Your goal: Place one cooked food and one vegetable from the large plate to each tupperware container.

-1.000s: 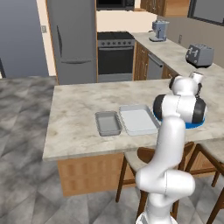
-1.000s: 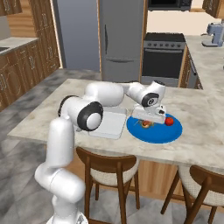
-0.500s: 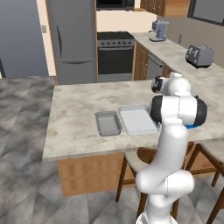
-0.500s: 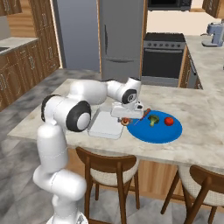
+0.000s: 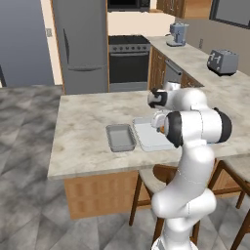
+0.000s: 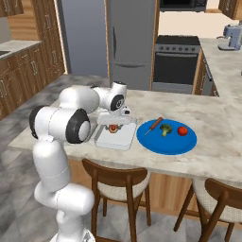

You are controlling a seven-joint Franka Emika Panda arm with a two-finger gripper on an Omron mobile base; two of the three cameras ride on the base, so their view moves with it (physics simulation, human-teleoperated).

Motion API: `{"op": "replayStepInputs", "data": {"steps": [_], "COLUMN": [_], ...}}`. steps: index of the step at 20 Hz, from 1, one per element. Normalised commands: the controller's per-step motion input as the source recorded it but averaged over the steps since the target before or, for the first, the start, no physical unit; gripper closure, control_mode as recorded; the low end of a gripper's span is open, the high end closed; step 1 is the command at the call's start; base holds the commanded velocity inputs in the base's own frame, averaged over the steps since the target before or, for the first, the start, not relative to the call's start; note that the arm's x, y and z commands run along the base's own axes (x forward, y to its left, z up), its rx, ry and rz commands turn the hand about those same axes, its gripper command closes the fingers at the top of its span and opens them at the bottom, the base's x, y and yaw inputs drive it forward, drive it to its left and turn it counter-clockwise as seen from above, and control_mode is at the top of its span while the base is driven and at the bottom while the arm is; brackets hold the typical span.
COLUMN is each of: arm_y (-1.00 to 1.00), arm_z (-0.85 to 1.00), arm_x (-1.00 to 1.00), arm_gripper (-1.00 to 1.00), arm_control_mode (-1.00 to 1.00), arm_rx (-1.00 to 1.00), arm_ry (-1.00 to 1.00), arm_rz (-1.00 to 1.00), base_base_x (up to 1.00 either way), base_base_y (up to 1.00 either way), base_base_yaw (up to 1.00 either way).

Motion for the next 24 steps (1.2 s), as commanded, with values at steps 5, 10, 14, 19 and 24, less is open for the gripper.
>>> {"op": "replayStepInputs", "data": {"steps": [5, 10, 14, 19, 24], "arm_y": [0.50, 0.00, 0.22, 0.03, 0.00], "arm_z": [-0.24, -0.33, -0.36, -0.41, -0.36], "arm_x": [0.51, 0.51, 0.29, 0.10, 0.12], "arm_gripper": [1.00, 1.00, 1.00, 1.00, 1.00], "arm_control_mode": [-1.00, -1.00, -1.00, -1.00, -1.00], "arm_rx": [0.03, 0.04, 0.00, 0.00, 0.00], "arm_ry": [0.01, 0.00, 0.00, 0.04, 0.04], "arm_rz": [0.05, 0.01, 0.00, 0.00, 0.00], "base_base_x": [0.00, 0.00, 0.00, 0.00, 0.00], "base_base_y": [0.00, 0.00, 0.00, 0.00, 0.00], "base_base_yaw": [0.00, 0.00, 0.00, 0.00, 0.00]}}
